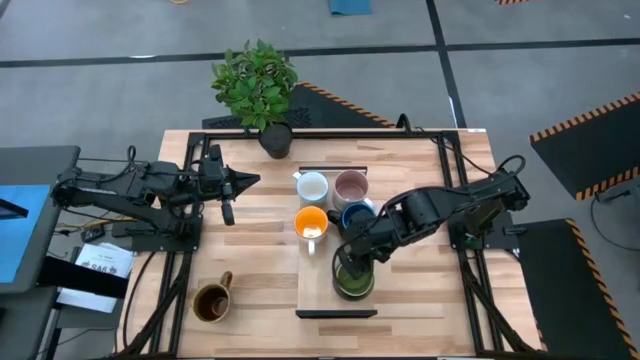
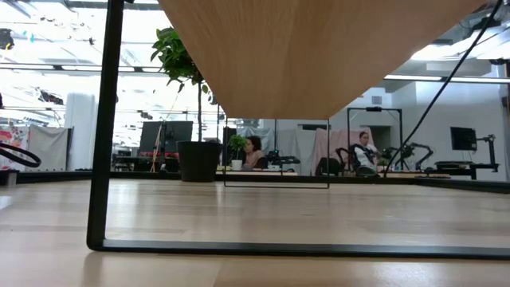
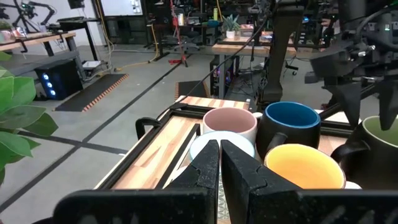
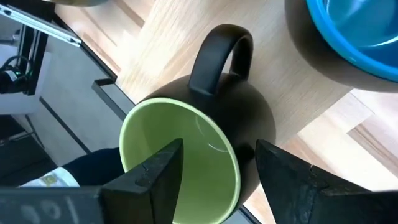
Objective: Place coffee mugs
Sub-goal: Put the green mug on the shelf, then put the brown mug on the shelf
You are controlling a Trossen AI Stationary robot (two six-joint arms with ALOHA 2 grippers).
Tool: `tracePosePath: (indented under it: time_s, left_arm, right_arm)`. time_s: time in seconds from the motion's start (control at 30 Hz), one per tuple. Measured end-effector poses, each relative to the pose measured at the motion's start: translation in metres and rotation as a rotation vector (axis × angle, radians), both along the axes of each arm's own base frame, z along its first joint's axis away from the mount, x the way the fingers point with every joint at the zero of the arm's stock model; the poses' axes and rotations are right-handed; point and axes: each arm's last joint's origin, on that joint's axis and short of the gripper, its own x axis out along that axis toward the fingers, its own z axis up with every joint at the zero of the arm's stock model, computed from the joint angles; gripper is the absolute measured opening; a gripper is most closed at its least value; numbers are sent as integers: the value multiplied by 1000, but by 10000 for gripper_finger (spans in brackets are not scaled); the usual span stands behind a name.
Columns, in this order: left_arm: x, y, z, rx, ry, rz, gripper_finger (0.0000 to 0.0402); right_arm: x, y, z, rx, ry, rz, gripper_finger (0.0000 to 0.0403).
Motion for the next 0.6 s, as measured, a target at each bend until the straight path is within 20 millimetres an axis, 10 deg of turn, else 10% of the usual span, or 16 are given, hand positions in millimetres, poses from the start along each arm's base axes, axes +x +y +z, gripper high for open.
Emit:
tracePosePath:
  time_s: [0.6]
  left_arm:
    - [1, -2, -1, -118, -27, -69, 0]
  right_arm:
    - [-52, -28, 35, -289, -65, 34, 225]
